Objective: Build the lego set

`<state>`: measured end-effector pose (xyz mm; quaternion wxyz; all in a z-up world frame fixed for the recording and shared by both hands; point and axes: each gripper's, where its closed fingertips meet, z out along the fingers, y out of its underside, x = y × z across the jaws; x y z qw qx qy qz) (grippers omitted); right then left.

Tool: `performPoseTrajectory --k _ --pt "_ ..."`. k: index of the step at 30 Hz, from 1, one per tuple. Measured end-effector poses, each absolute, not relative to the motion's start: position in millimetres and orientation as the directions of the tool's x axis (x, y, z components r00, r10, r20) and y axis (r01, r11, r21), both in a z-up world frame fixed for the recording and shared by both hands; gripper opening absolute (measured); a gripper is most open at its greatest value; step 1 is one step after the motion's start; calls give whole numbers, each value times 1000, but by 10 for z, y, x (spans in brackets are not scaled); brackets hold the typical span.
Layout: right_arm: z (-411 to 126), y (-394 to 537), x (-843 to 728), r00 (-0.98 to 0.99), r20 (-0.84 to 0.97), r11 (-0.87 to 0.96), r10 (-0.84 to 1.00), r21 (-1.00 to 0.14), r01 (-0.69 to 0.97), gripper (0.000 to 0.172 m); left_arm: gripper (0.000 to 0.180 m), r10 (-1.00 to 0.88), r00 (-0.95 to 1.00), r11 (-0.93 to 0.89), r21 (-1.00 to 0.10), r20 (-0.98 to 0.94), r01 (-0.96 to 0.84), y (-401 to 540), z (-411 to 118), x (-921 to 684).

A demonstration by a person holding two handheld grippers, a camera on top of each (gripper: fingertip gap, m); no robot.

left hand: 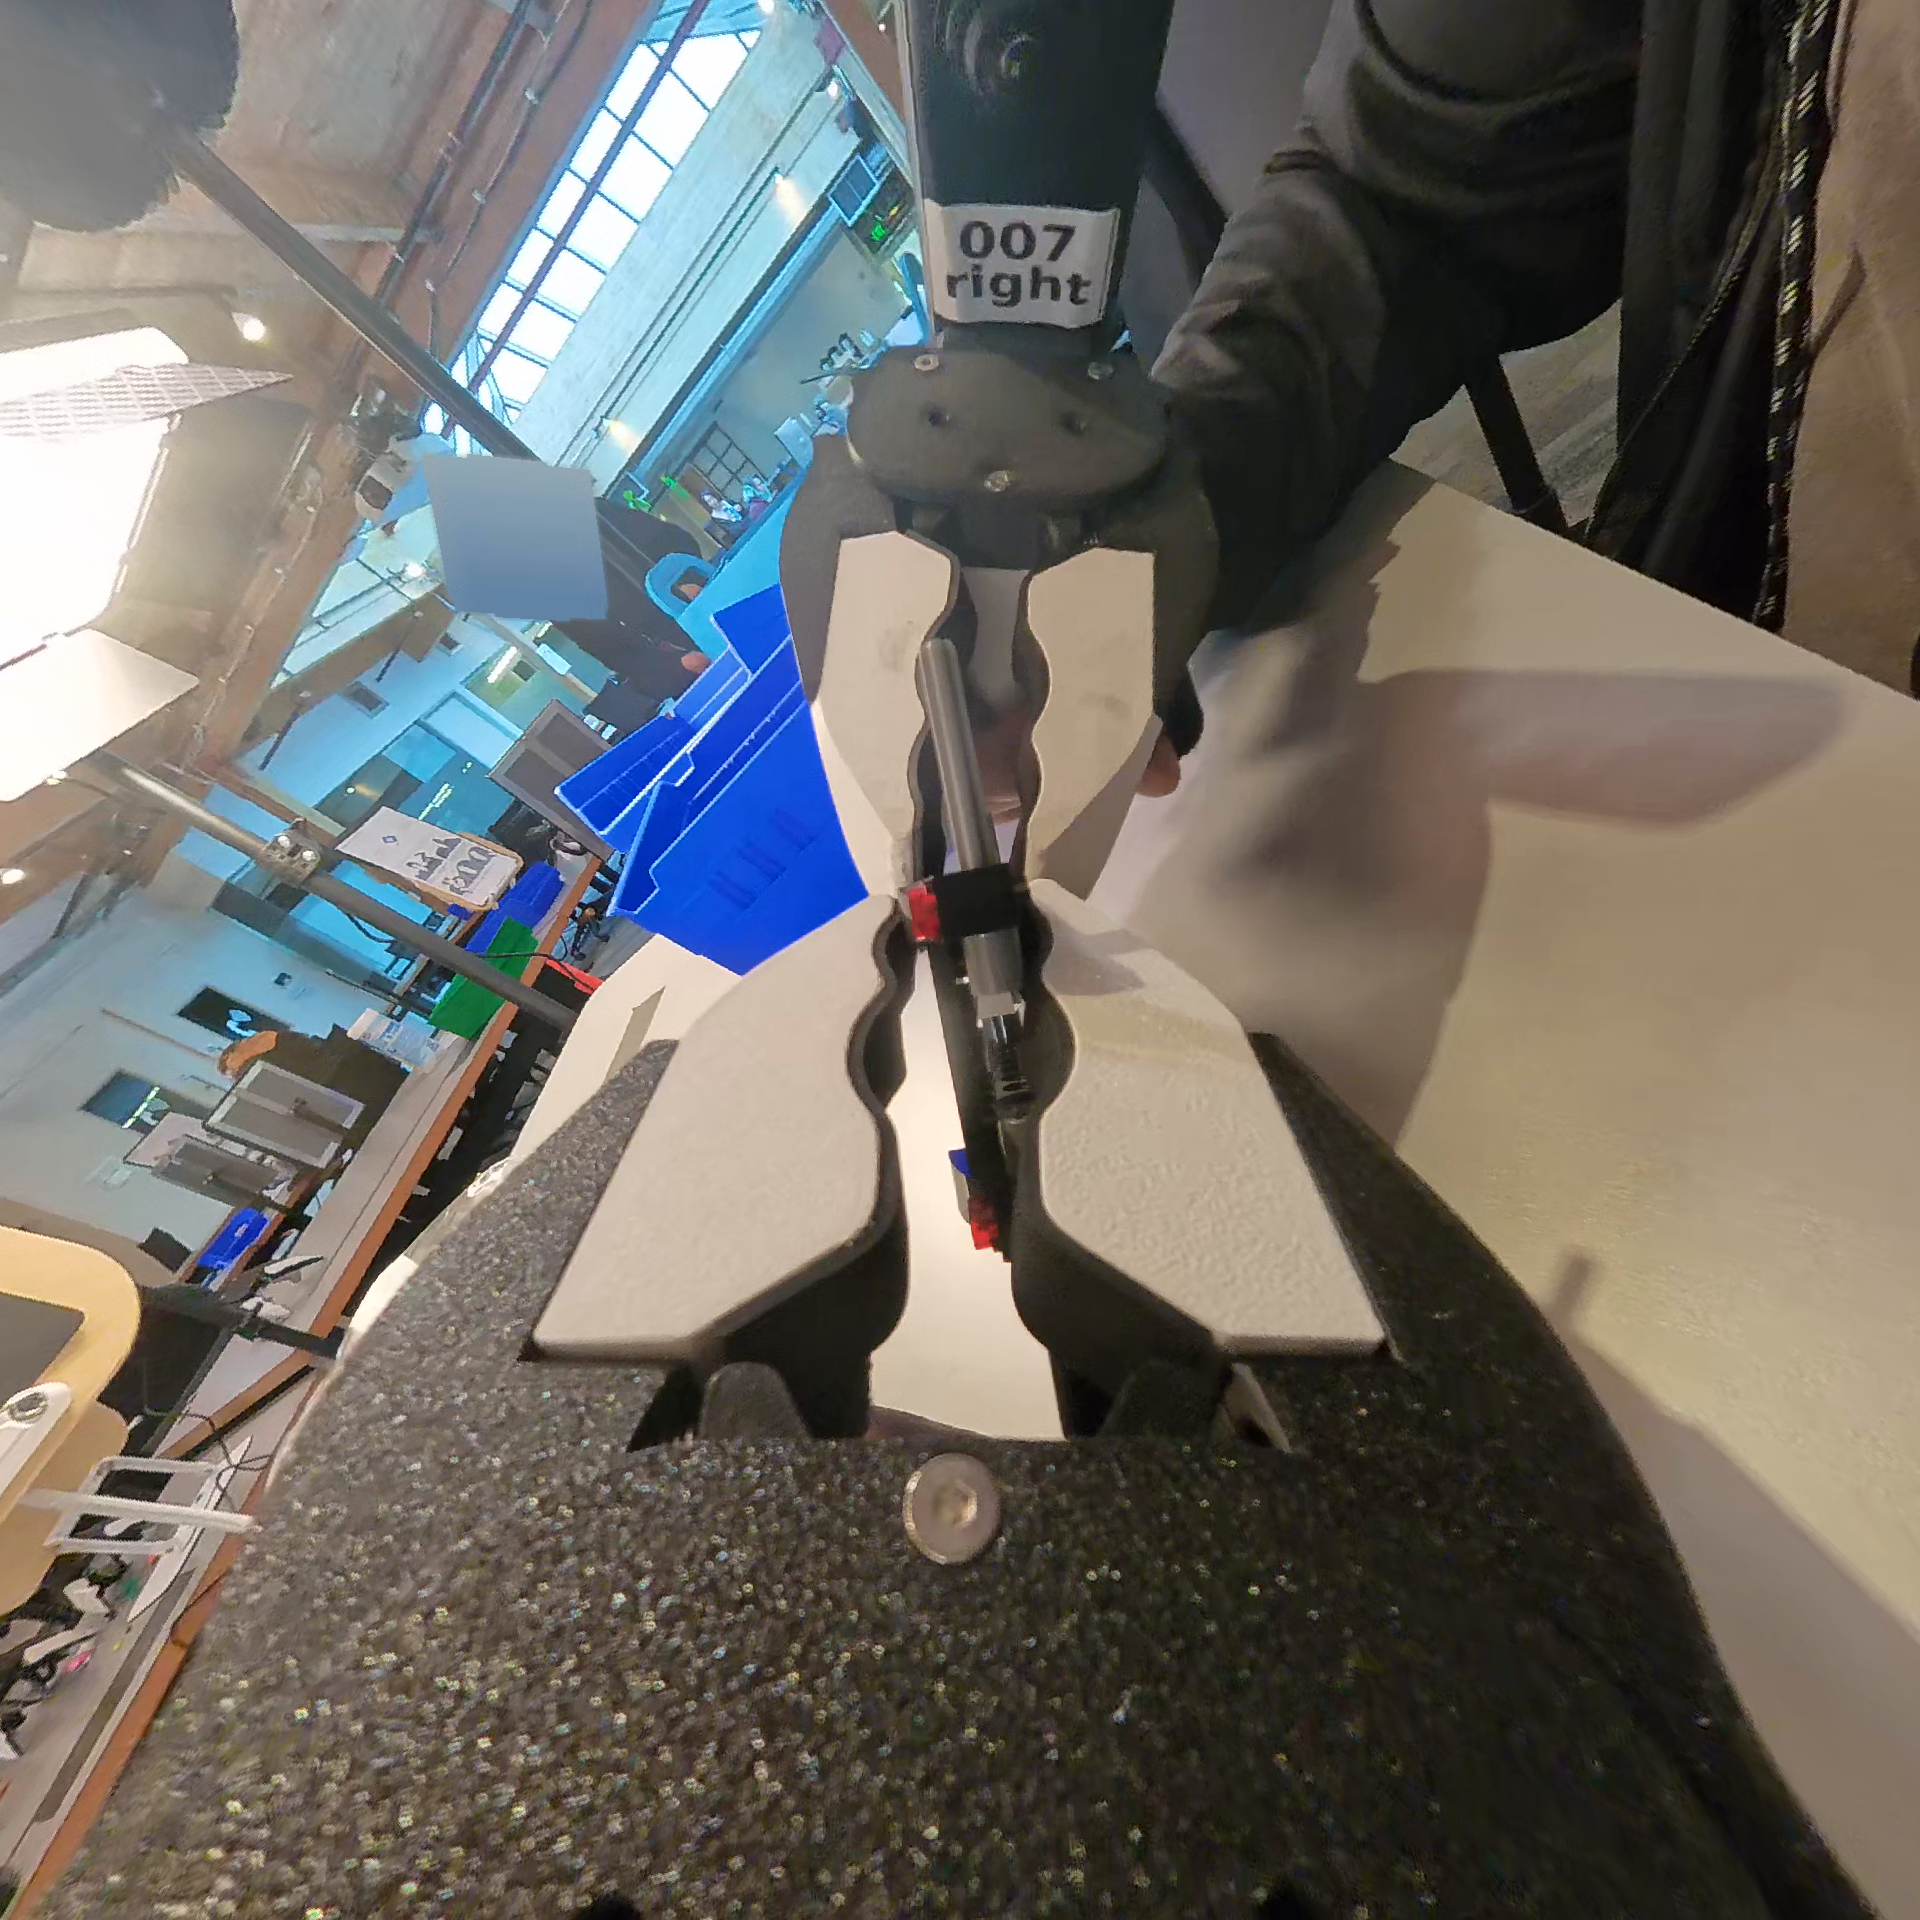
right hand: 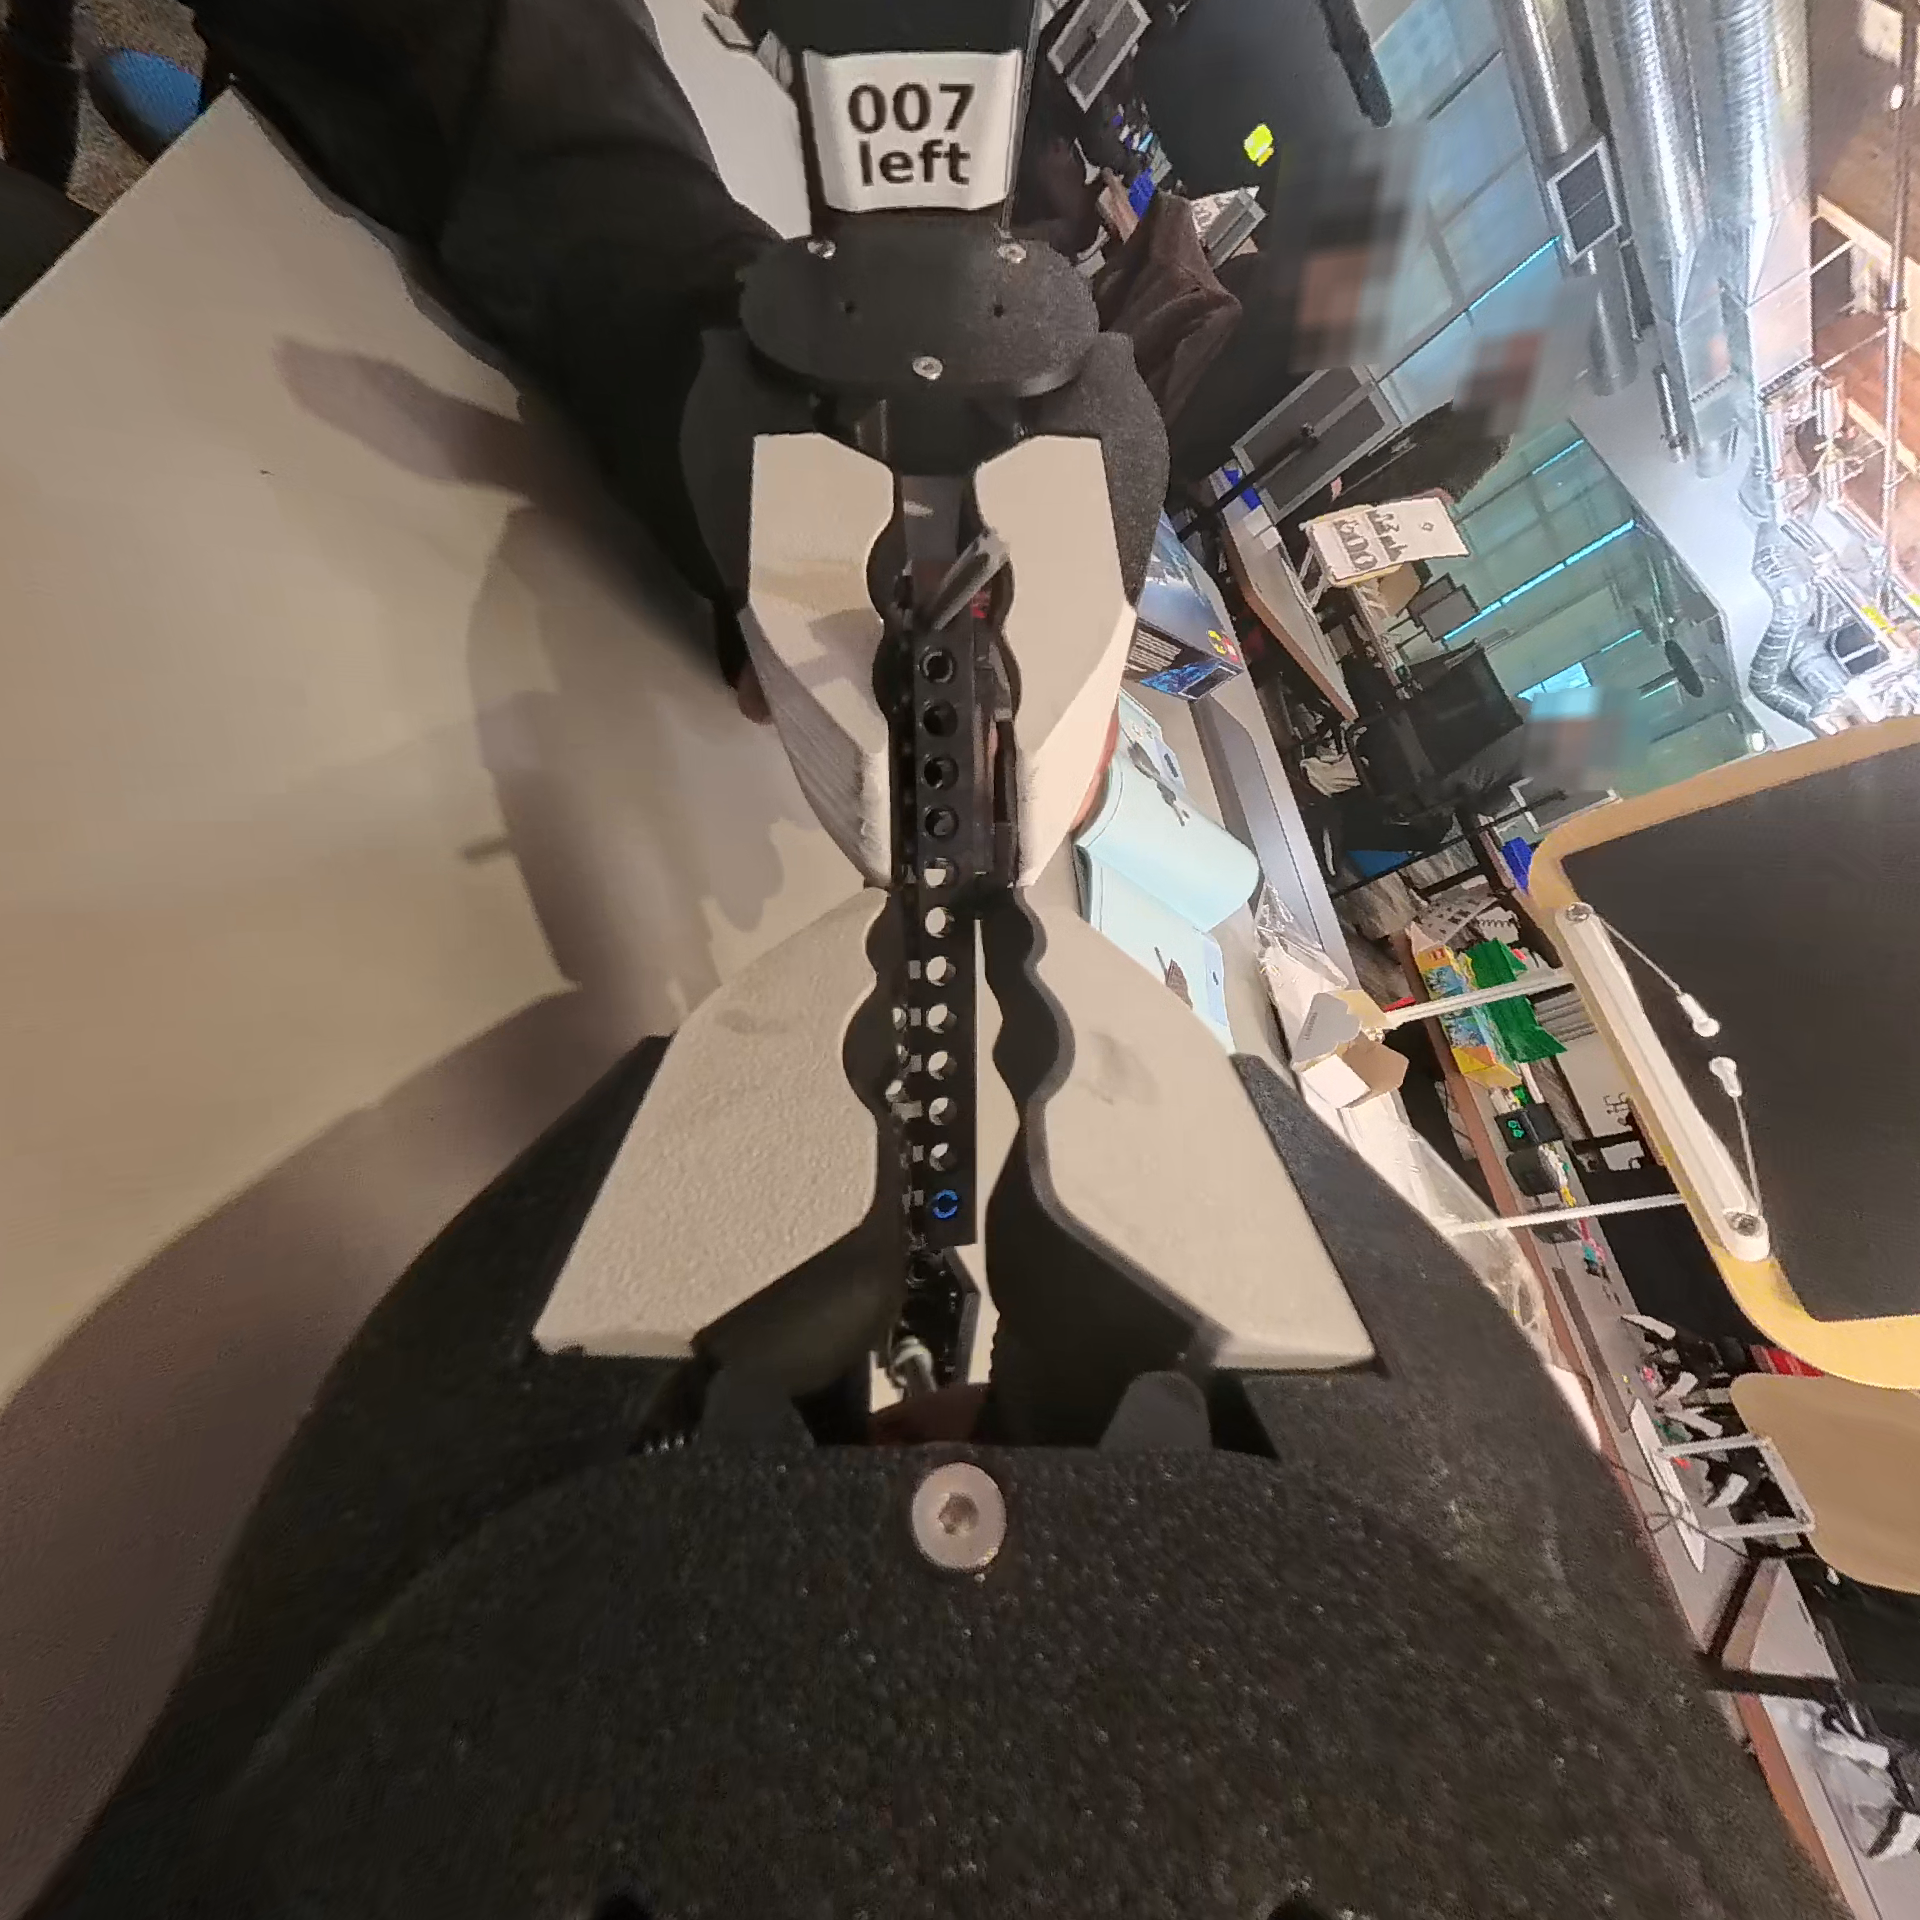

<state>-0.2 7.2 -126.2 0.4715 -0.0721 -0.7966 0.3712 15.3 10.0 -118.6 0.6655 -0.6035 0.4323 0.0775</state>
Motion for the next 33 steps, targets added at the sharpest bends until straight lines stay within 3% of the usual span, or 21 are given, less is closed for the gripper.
performPoseTrajectory --k 14,27,33 --pt "-1332 90 -73 -552 680 734 482 -658 -170 20 18 -428 589 241 -714 -686 -657 95 -1241 121" --pt "-1329 127 -53 -525 726 775 443 -605 -183 14 25 -373 587 256 -687 -719 -680 115 -1205 155" --pt "-1340 116 -28 -562 690 754 457 -635 -166 14 19 -403 582 248 -696 -706 -674 98 -1221 176"
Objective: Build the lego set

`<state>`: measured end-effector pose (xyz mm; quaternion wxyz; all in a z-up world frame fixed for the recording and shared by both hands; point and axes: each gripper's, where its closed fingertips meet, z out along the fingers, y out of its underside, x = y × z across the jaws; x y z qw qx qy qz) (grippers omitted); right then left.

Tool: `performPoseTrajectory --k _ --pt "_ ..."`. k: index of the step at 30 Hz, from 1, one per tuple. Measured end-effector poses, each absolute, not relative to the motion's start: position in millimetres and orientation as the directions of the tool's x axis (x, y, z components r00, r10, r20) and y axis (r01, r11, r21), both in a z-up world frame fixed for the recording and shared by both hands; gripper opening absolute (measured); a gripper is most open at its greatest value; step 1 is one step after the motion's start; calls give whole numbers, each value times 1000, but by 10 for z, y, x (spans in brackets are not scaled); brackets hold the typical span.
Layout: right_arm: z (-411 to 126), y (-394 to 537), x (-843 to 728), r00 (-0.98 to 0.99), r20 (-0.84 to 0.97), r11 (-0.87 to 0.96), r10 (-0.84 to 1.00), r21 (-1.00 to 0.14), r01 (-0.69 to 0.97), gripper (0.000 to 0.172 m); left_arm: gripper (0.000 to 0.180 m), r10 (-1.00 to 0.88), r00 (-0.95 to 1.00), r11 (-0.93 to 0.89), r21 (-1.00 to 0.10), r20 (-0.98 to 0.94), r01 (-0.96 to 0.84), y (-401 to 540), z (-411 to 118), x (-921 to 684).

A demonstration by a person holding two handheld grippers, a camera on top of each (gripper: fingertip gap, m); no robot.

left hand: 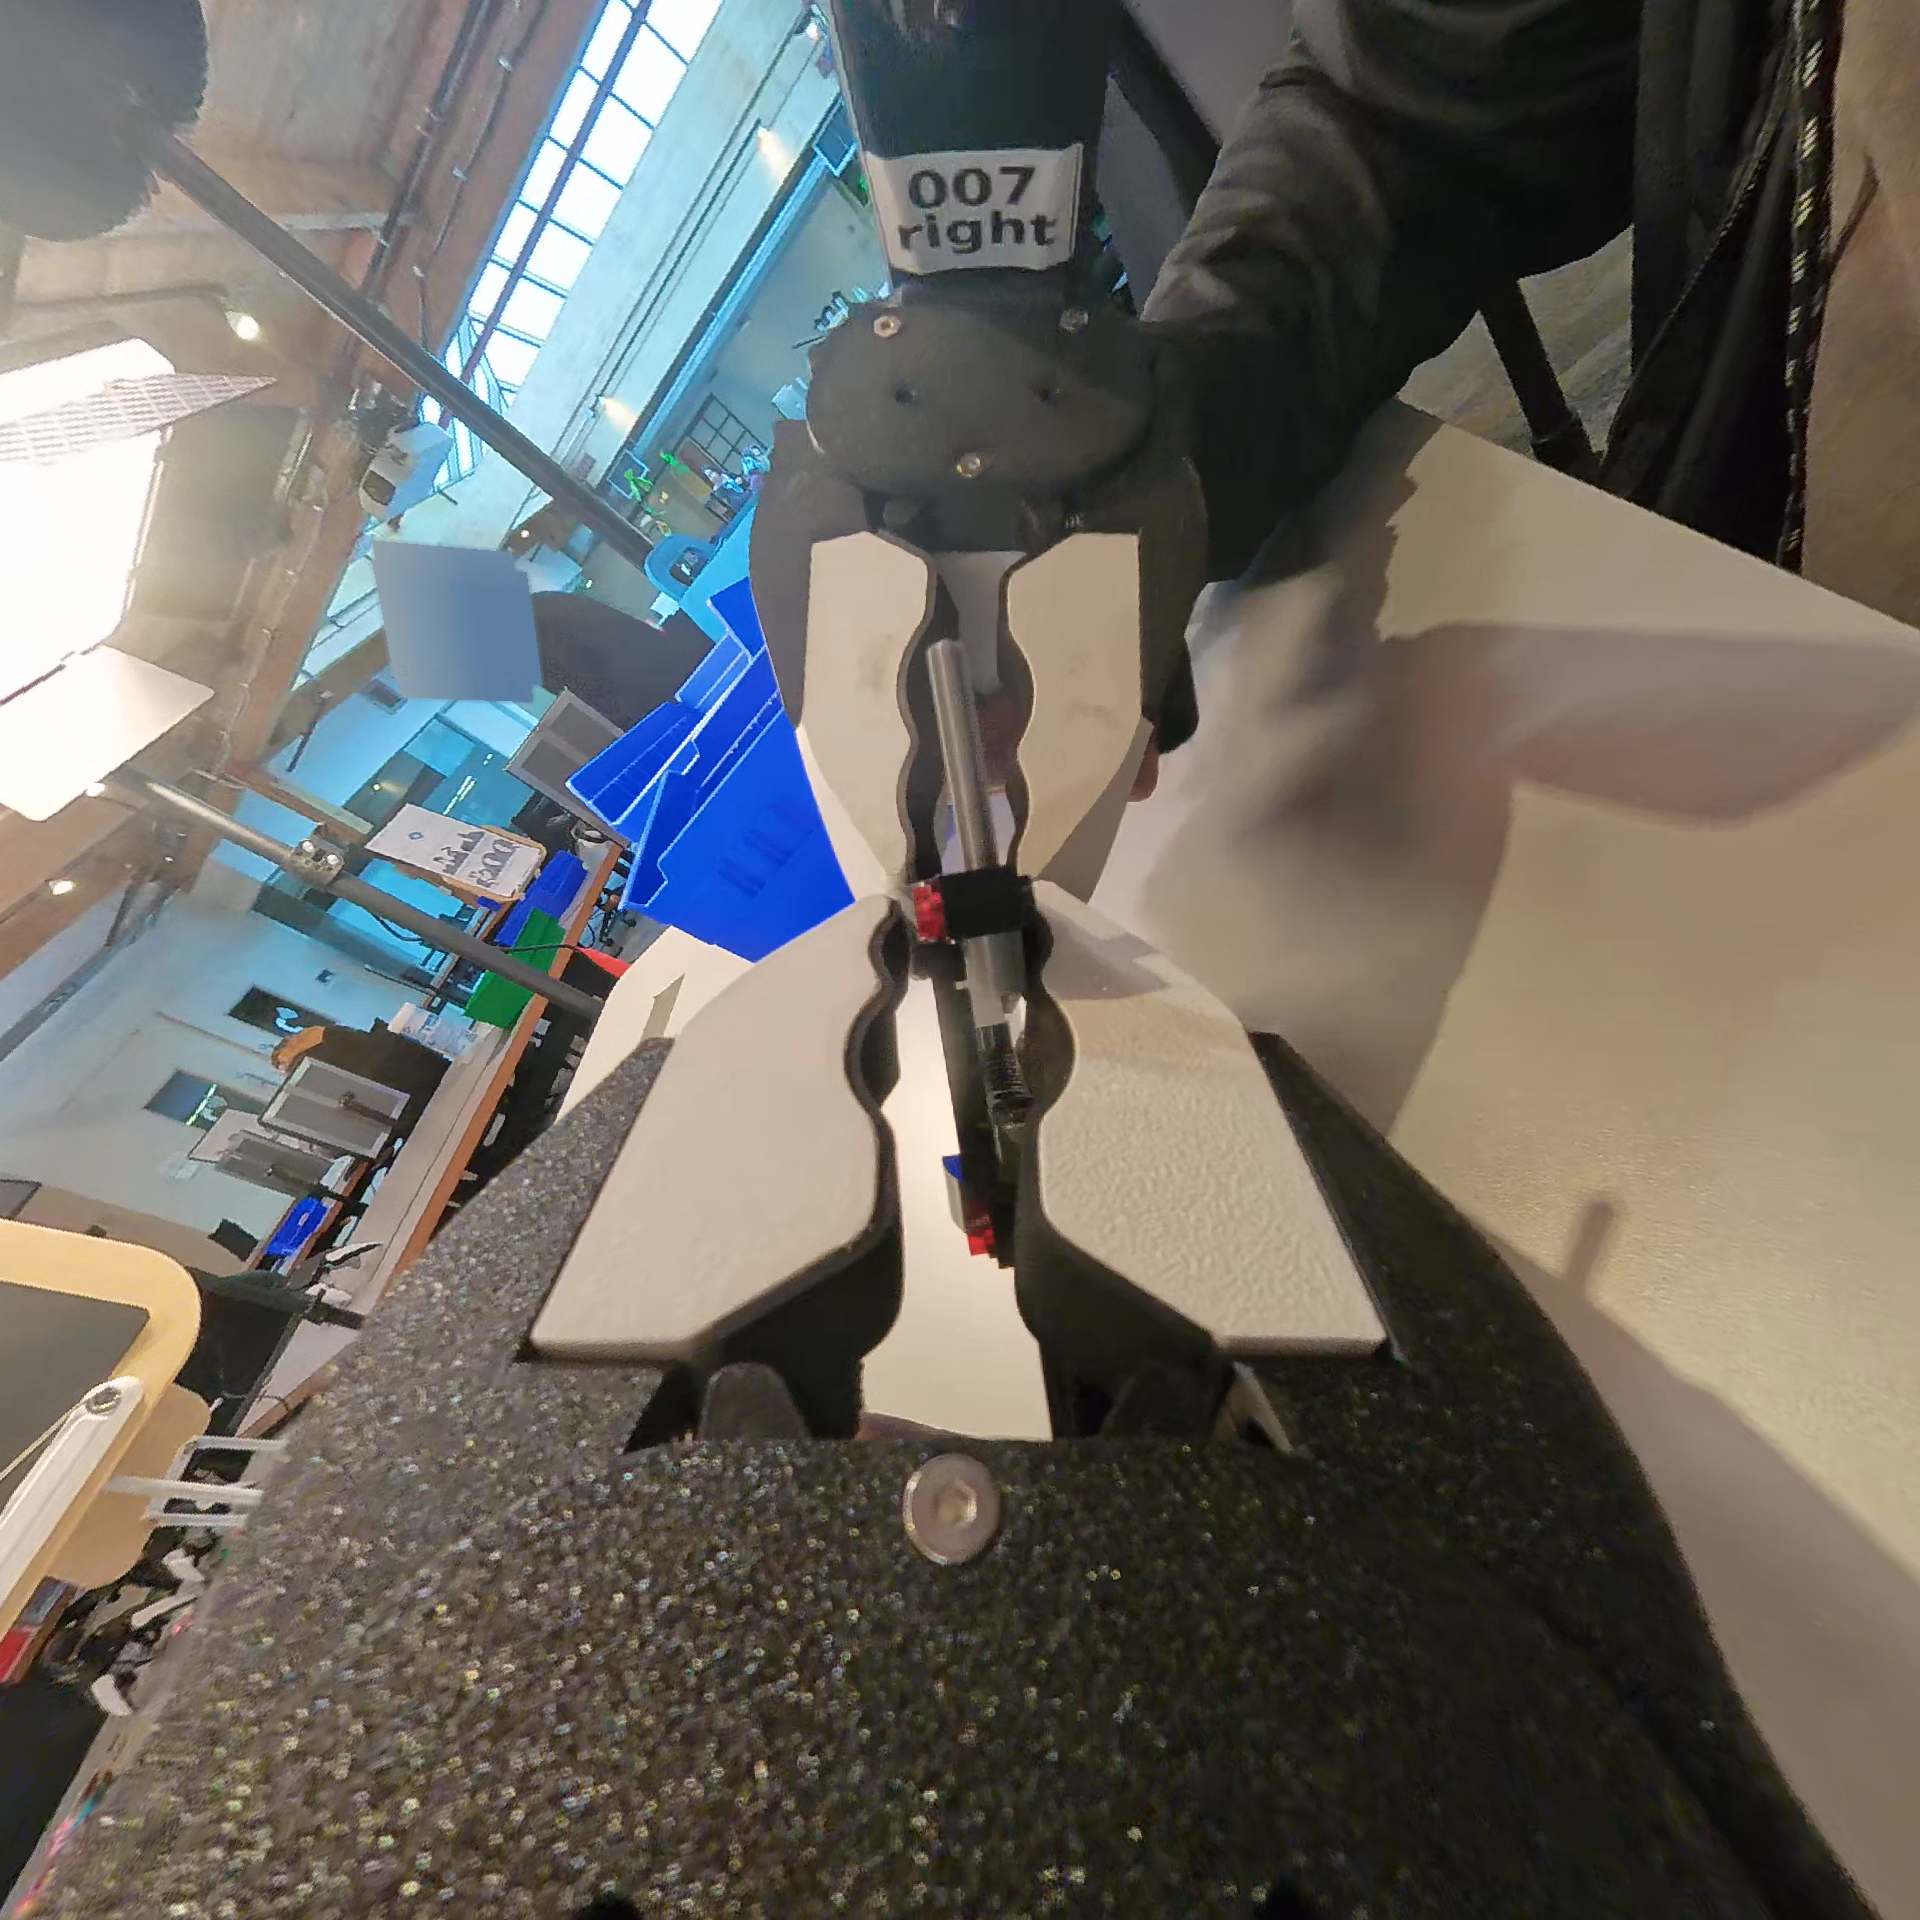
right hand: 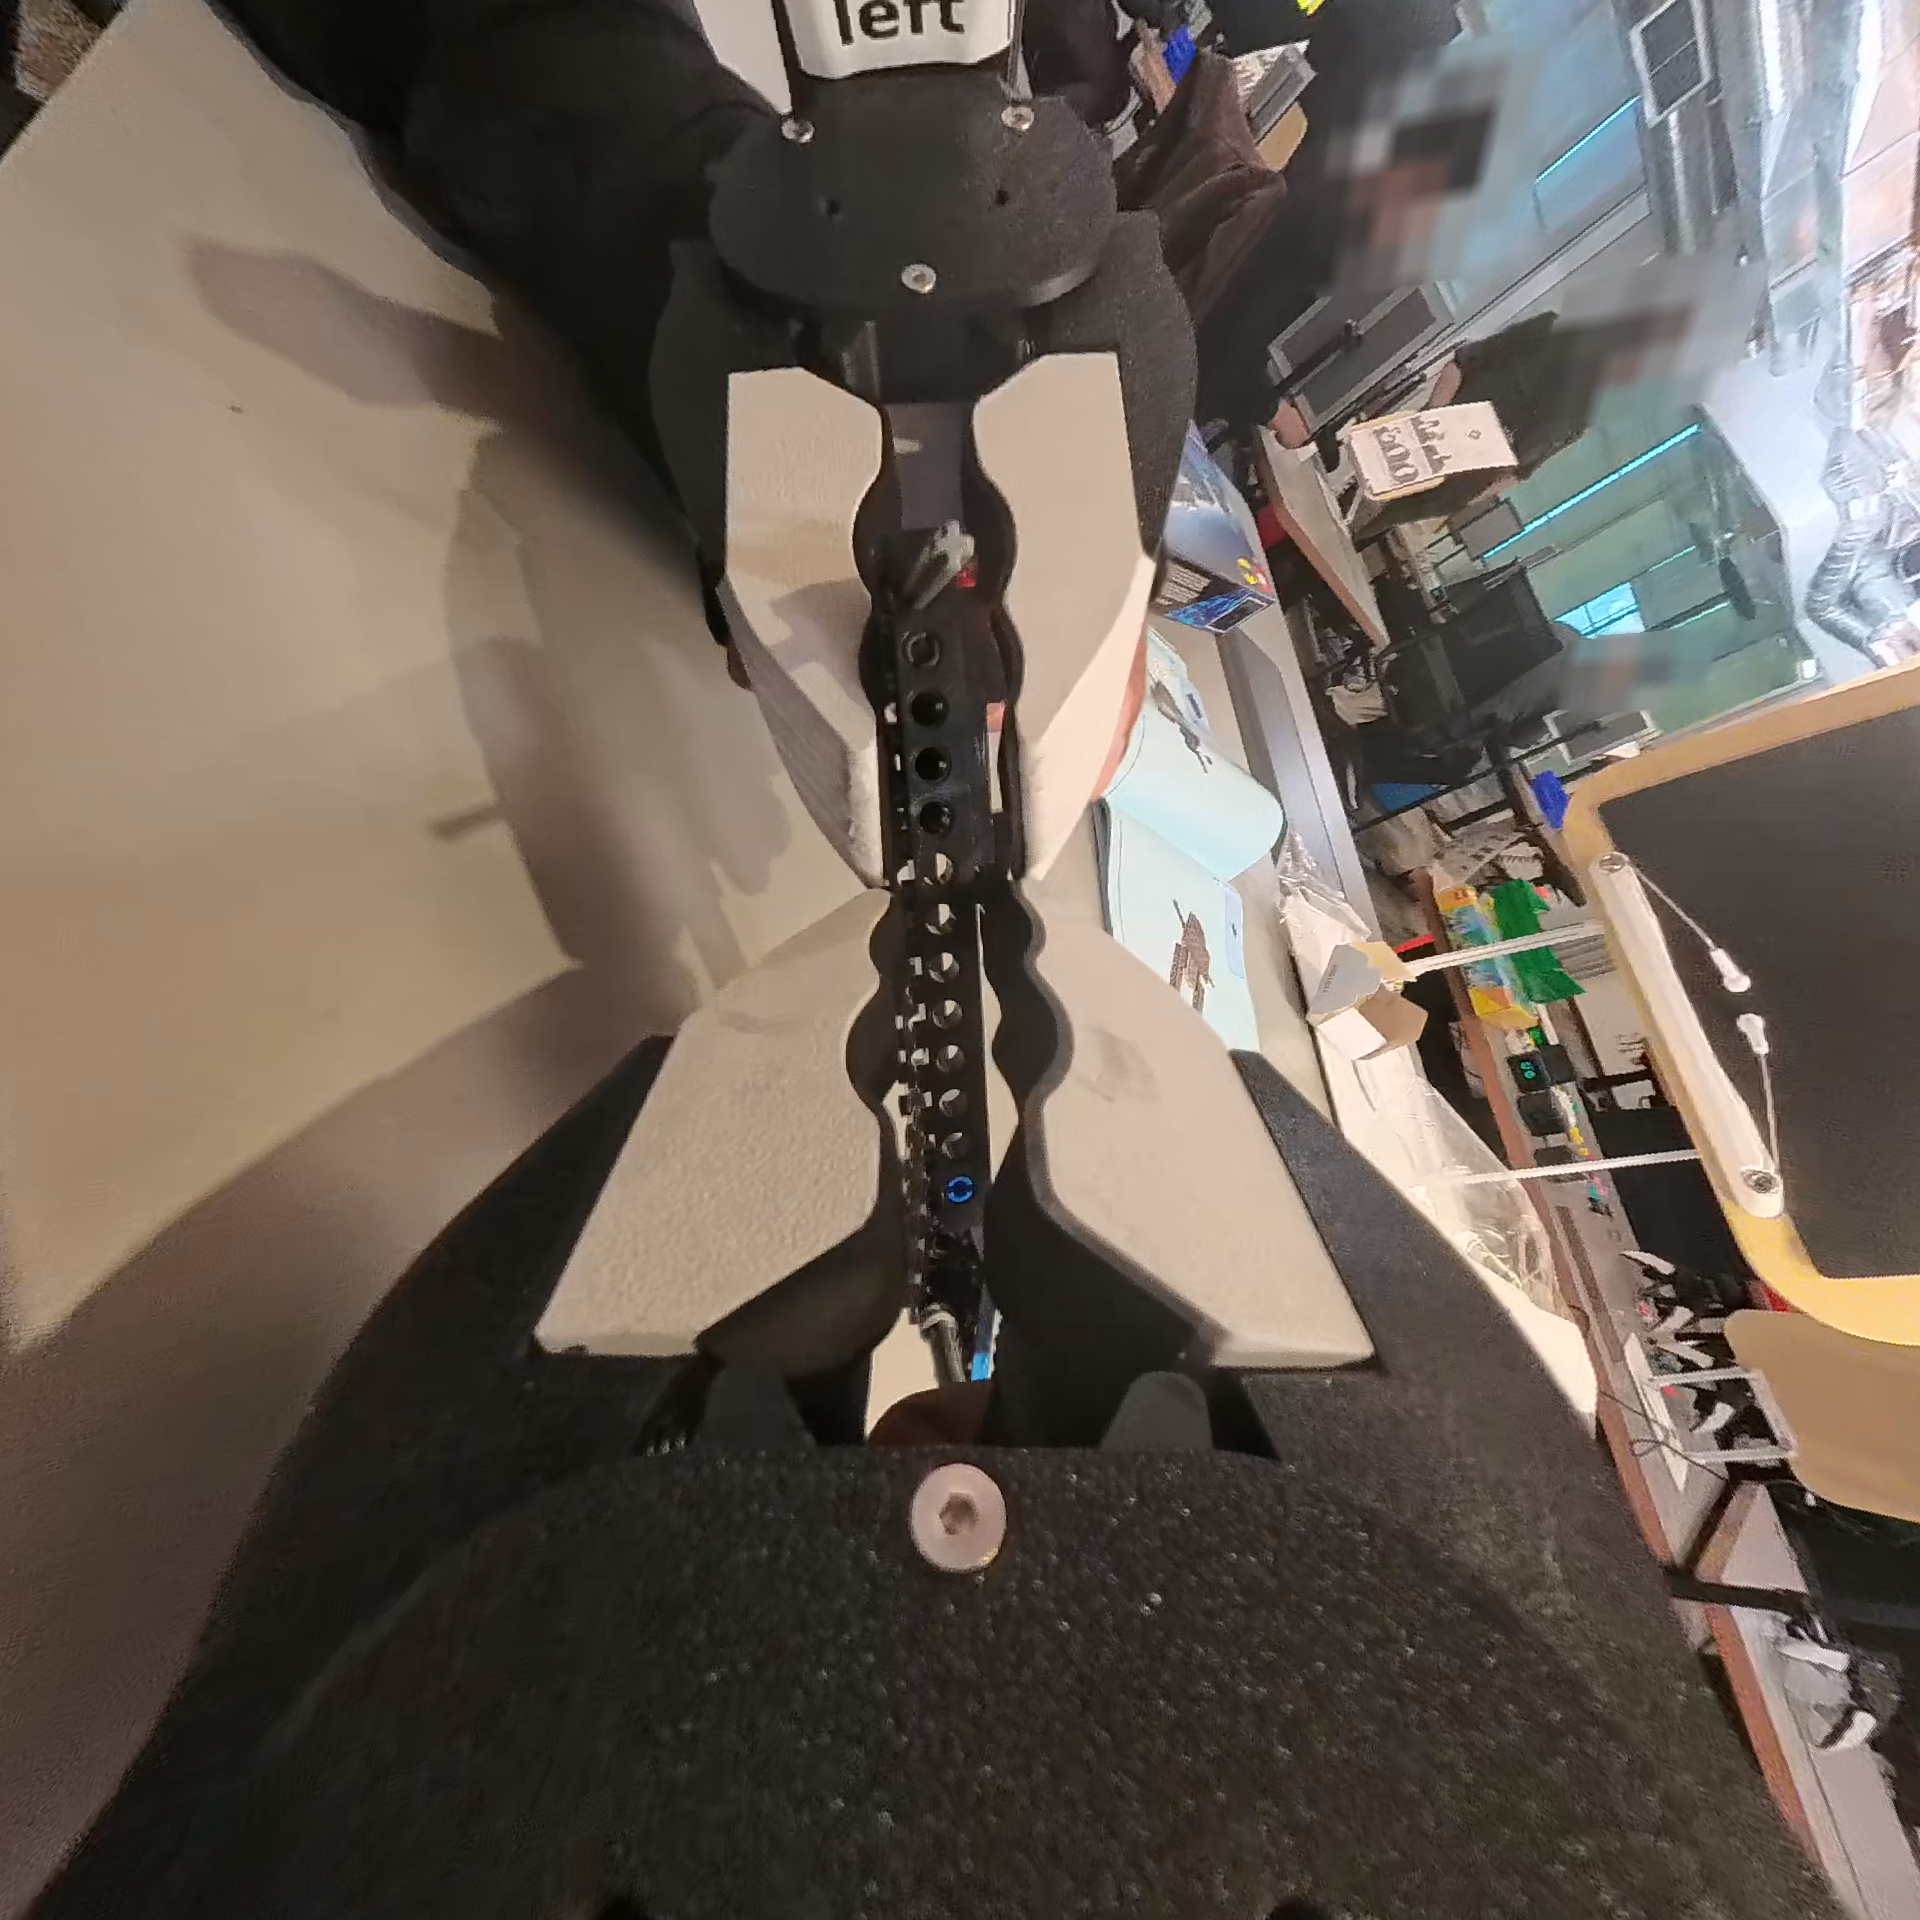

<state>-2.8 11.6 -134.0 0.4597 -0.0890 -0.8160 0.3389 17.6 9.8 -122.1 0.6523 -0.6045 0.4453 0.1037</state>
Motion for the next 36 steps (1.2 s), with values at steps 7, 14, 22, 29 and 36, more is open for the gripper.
performPoseTrajectory --k 7,14,22,29,36 --pt "-1341 84 5 -587 658 723 472 -669 -169 13 18 -444 592 245 -727 -672 -642 76 -1217 201" --pt "-1397 70 18 -616 634 717 468 -679 -154 15 18 -482 600 230 -753 -639 -617 70 -1271 200" --pt "-1400 120 -56 -528 724 781 443 -601 -168 17 18 -473 609 214 -753 -637 -622 95 -1285 133" --pt "-1357 93 -30 -538 702 757 466 -631 -167 15 19 -470 611 249 -759 -637 -601 79 -1239 163" --pt "-1326 46 8 -573 650 711 499 -685 -158 13 19 -460 607 278 -754 -648 -595 56 -1203 199"
